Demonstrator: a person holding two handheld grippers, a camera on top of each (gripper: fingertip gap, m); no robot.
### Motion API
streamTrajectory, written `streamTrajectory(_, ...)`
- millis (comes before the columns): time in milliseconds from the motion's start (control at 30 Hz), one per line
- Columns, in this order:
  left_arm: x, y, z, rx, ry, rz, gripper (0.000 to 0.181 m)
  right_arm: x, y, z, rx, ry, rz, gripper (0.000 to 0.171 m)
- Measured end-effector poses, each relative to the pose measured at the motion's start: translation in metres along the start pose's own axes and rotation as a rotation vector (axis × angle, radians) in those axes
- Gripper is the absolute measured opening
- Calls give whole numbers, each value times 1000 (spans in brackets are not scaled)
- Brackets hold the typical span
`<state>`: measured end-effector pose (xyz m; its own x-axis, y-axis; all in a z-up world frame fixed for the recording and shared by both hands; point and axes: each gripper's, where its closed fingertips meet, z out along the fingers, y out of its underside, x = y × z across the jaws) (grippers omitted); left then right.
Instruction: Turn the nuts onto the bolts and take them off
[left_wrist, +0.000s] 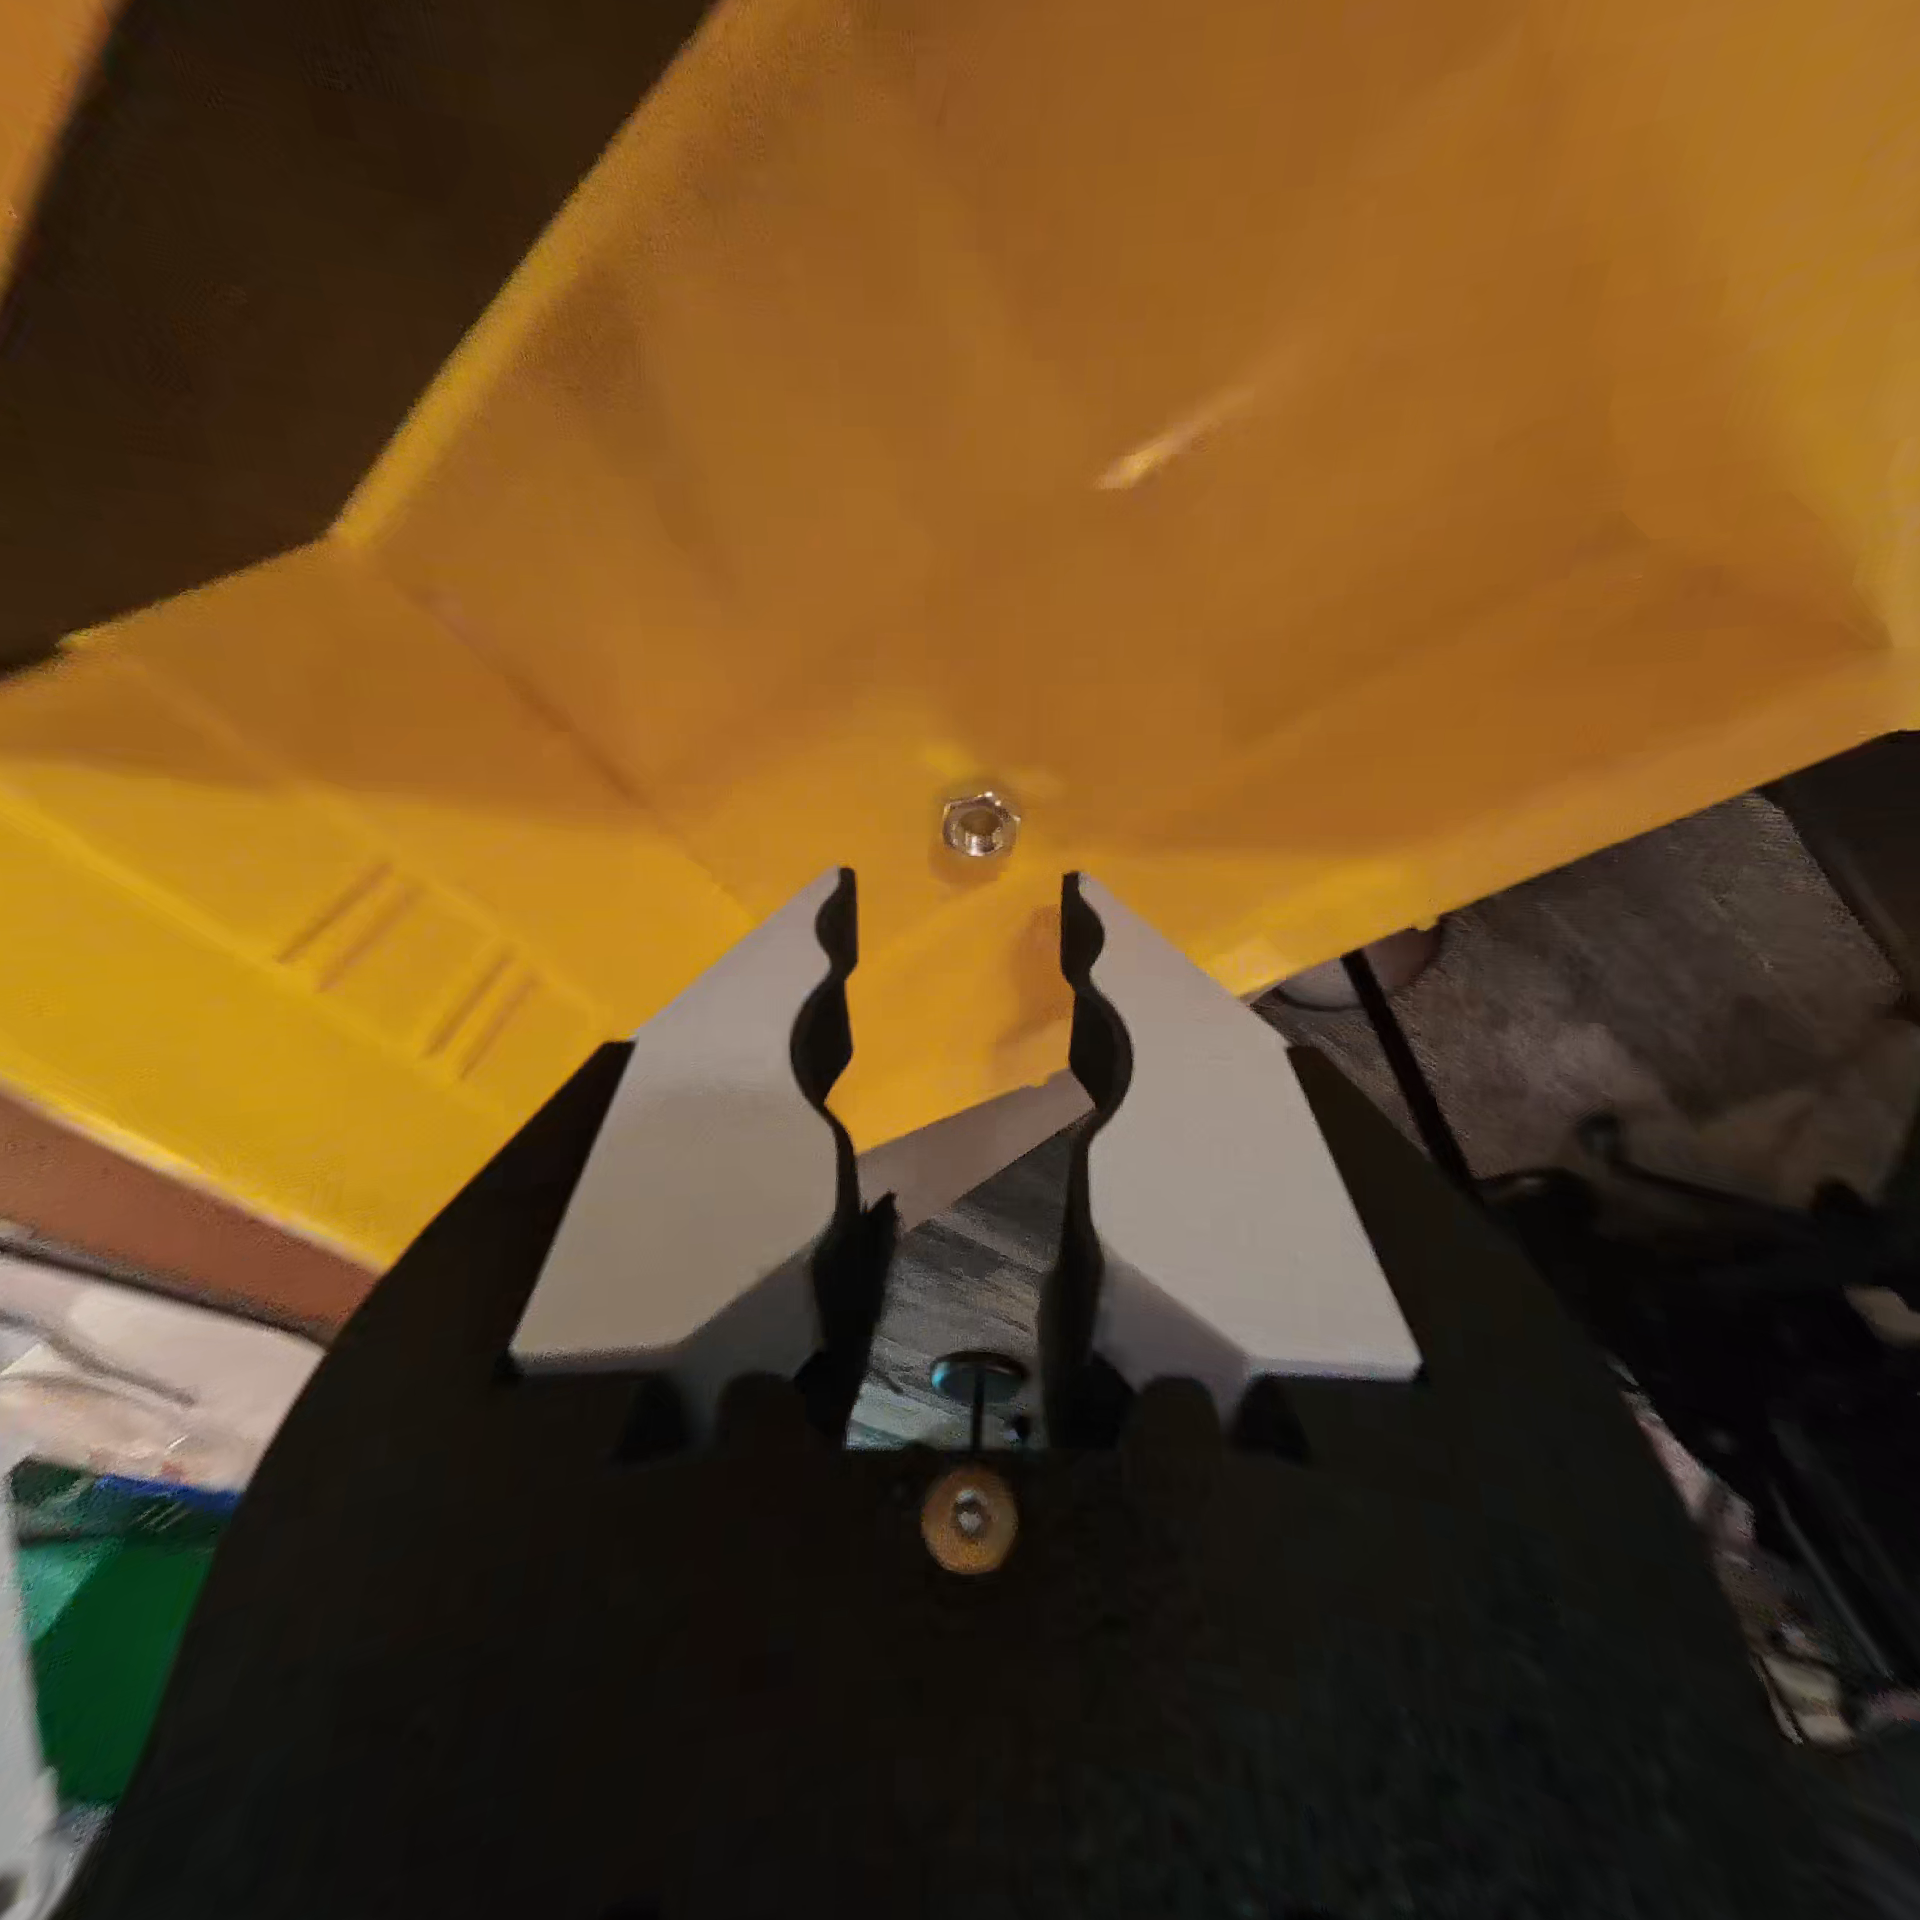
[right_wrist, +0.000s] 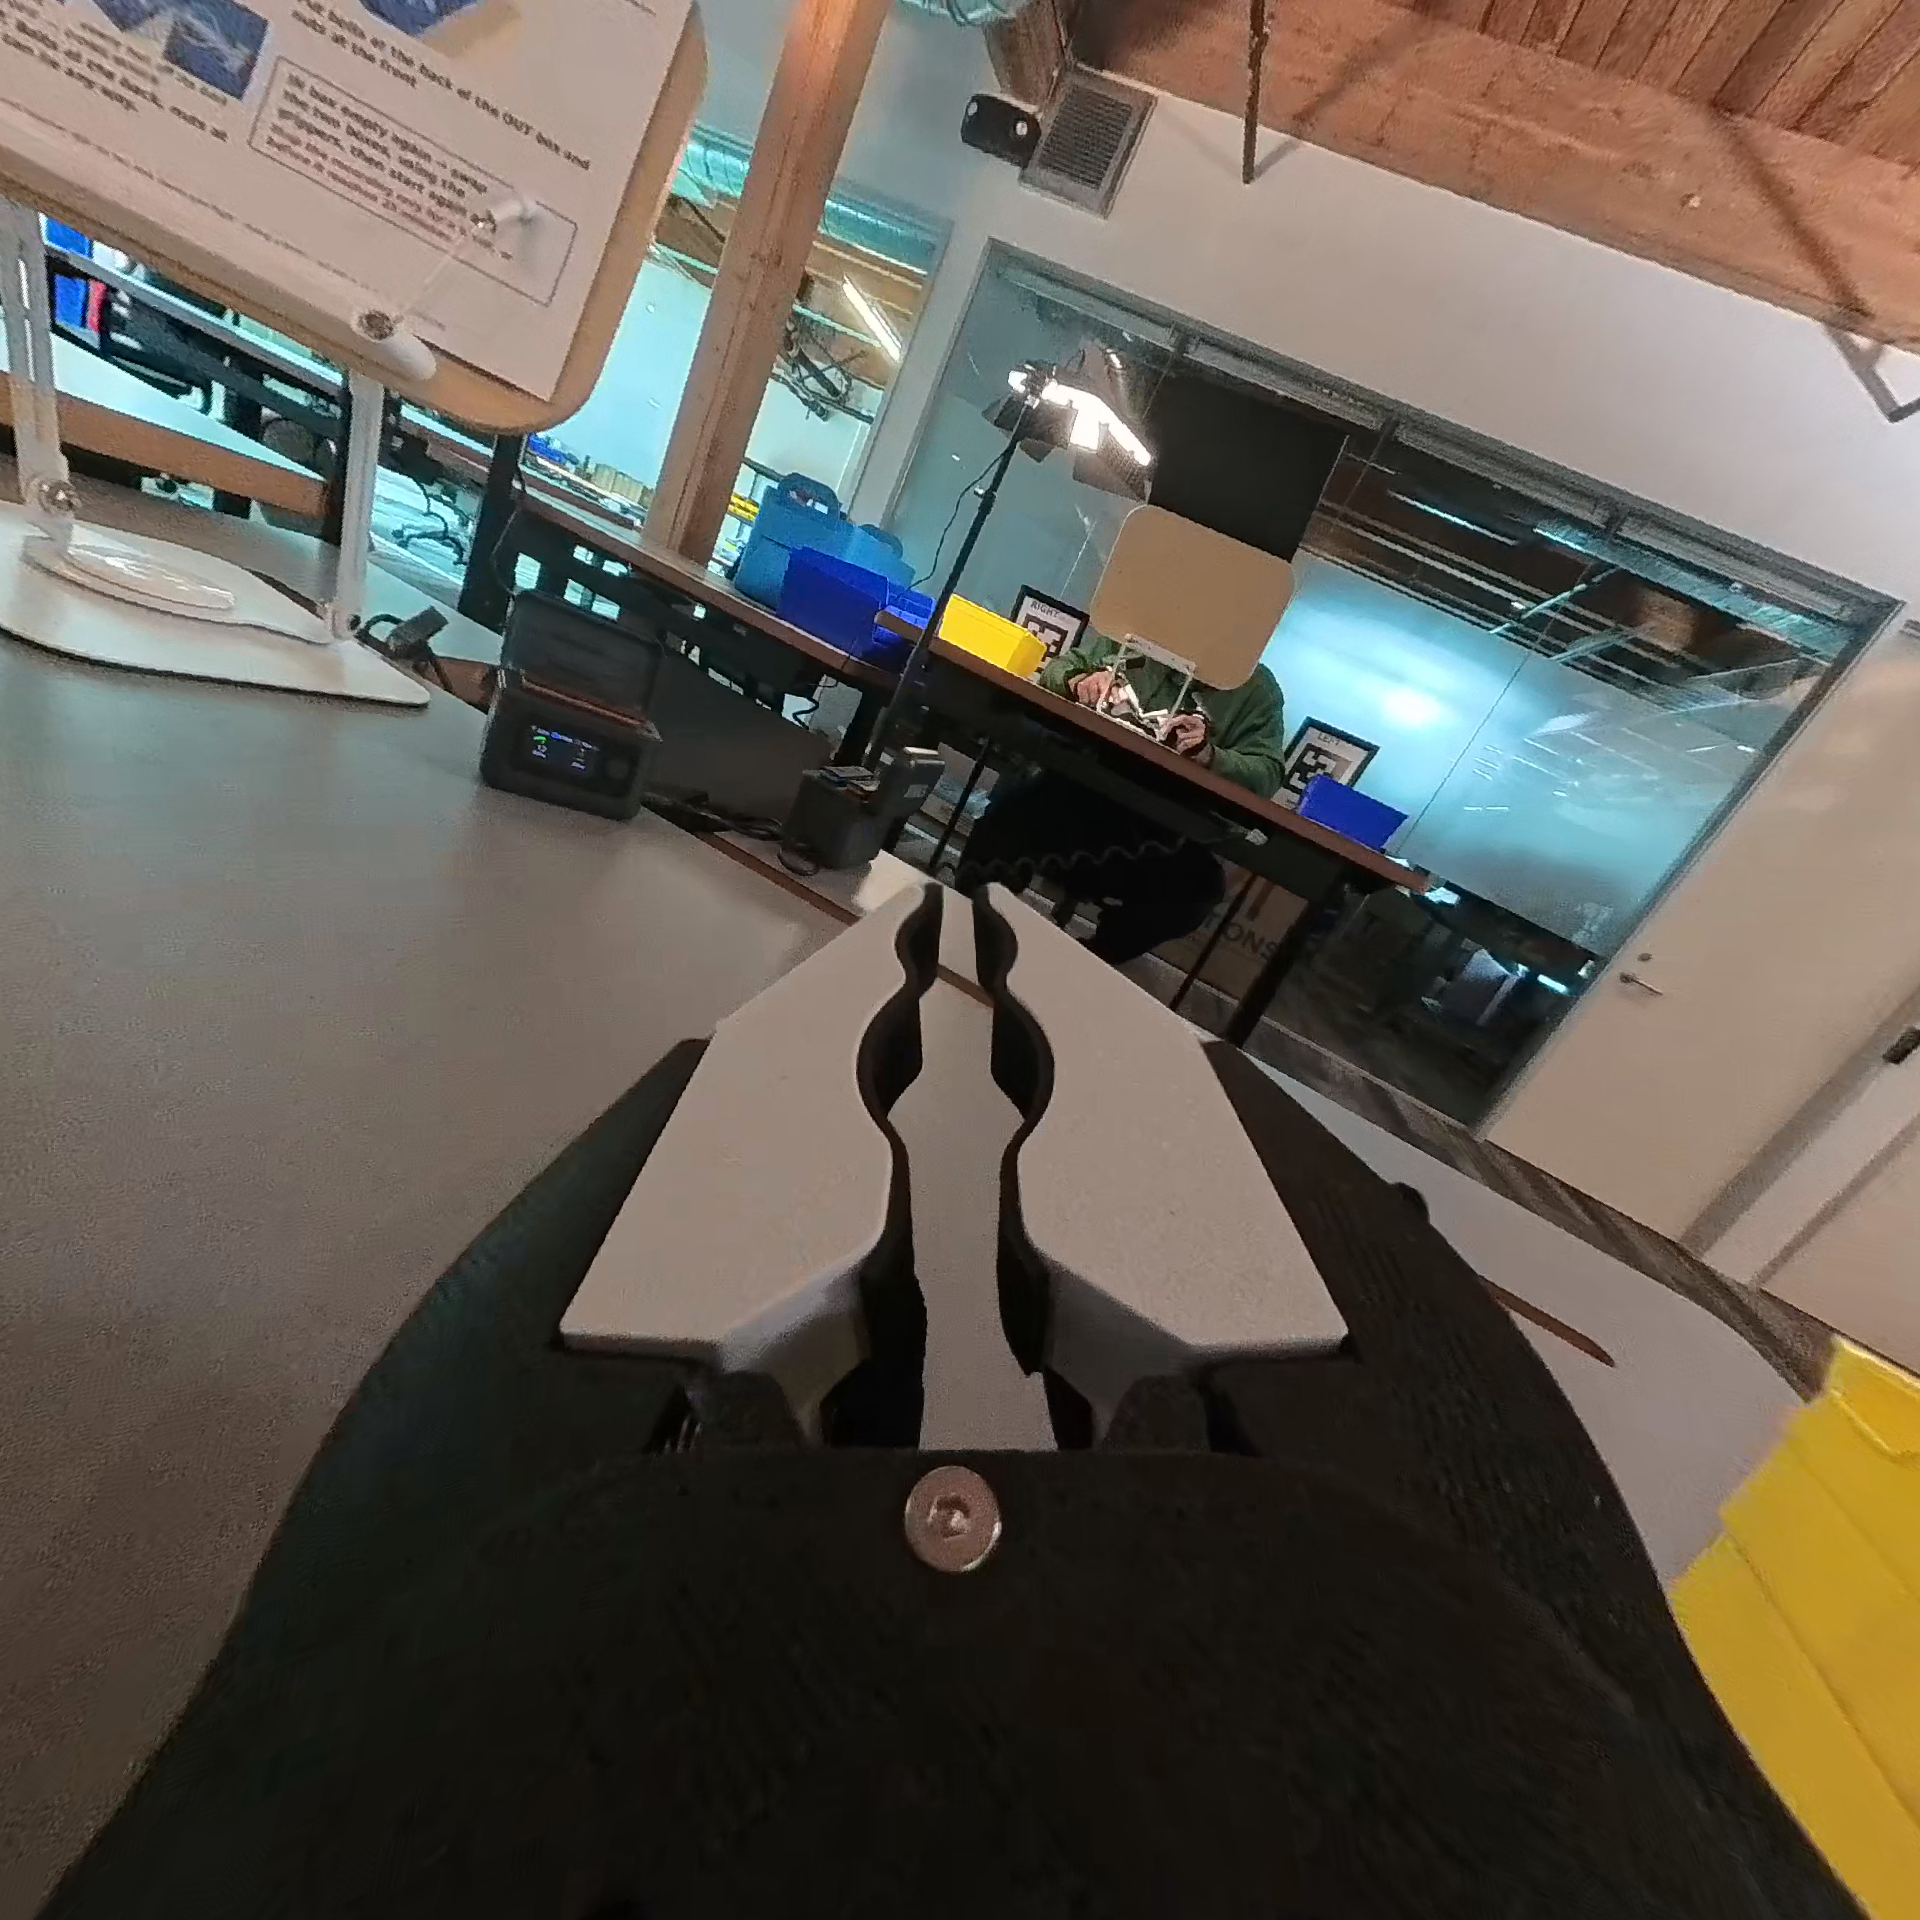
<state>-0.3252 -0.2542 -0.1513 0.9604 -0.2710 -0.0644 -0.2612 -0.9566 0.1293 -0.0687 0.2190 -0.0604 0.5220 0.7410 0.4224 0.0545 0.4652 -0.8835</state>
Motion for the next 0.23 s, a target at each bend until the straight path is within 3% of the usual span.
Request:
streamTrajectory(33, 0, 1, 5, -6, 26, -14, 35, 0, 1, 0, -5, 4, -8, 5)
streamTrajectory(233, 0, -2, 18, -65, 76, -37, 32, 4, 4, 1, -27, 29, -21, 5)
